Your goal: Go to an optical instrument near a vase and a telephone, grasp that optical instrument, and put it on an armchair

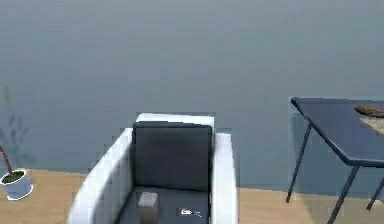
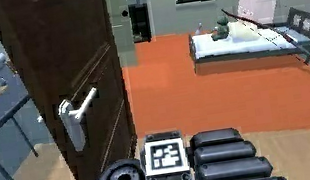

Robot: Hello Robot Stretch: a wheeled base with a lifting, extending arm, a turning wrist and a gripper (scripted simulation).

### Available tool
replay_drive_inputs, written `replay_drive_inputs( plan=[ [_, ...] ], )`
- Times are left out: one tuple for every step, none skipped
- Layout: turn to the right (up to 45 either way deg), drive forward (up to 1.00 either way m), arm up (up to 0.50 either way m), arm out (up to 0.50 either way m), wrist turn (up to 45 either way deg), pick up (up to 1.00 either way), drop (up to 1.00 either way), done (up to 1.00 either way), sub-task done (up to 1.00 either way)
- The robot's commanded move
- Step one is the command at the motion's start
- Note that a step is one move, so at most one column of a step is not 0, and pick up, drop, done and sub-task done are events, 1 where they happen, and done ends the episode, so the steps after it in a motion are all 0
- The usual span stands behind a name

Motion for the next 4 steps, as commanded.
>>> replay_drive_inputs(
  plan=[
    [-45.0,0.00,0.00,0.00,0.0,0.00,0.00,0.00,0.00],
    [-45.0,0.00,0.00,0.00,0.0,0.00,0.00,0.00,0.00],
    [-45.0,0.00,0.00,0.00,0.0,0.00,0.00,0.00,0.00],
    [45.0,0.00,0.00,0.00,0.0,0.00,0.00,0.00,0.00]
  ],
)
